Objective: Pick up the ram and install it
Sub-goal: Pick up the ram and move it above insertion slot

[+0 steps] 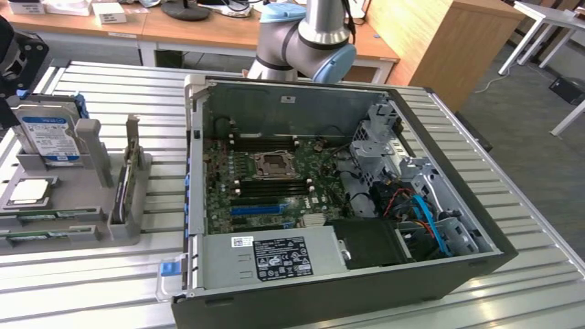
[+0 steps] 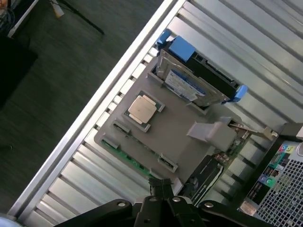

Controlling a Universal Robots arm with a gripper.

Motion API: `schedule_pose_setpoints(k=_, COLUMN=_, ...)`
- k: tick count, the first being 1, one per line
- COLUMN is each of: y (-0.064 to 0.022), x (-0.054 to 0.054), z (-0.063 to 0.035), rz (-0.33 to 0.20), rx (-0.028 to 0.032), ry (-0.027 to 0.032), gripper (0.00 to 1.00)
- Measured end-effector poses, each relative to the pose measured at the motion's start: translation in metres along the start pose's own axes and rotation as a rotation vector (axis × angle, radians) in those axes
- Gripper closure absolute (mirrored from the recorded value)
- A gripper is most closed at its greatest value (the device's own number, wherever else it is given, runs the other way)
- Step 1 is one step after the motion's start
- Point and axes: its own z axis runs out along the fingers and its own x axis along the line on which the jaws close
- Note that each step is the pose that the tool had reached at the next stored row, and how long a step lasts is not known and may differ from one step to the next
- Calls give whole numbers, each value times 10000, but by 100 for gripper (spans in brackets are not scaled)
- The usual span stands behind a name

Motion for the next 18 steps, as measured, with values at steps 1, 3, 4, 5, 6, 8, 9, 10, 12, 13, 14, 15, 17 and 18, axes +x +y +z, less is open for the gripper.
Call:
schedule_pose_setpoints(k=1, y=0, x=0, z=0, rz=-170, rx=-3, ry=6, gripper=89)
schedule_pose_setpoints(k=3, y=0, x=0, z=1, rz=-509, rx=-10, ry=20, gripper=89)
schedule_pose_setpoints(k=4, y=0, x=0, z=0, rz=-834, rx=-17, ry=34, gripper=89)
schedule_pose_setpoints(k=5, y=0, x=0, z=0, rz=-995, rx=-20, ry=41, gripper=89)
schedule_pose_setpoints(k=6, y=0, x=0, z=1, rz=-1171, rx=-23, ry=48, gripper=89)
schedule_pose_setpoints(k=8, y=0, x=0, z=1, rz=-1498, rx=-29, ry=61, gripper=89)
schedule_pose_setpoints(k=9, y=0, x=0, z=1, rz=-1661, rx=-33, ry=68, gripper=89)
schedule_pose_setpoints(k=10, y=0, x=0, z=1, rz=-1833, rx=-36, ry=76, gripper=89)
schedule_pose_setpoints(k=12, y=0, x=0, z=1, rz=-2200, rx=-43, ry=91, gripper=89)
schedule_pose_setpoints(k=13, y=0, x=0, z=1, rz=-2378, rx=-46, ry=98, gripper=89)
schedule_pose_setpoints(k=14, y=0, x=0, z=1, rz=-2551, rx=-50, ry=105, gripper=89)
schedule_pose_setpoints(k=15, y=0, x=0, z=2, rz=-2723, rx=-52, ry=113, gripper=89)
schedule_pose_setpoints(k=17, y=0, x=0, z=1, rz=-3067, rx=-58, ry=130, gripper=89)
schedule_pose_setpoints(k=18, y=0, x=0, z=1, rz=-3241, rx=-60, ry=137, gripper=89)
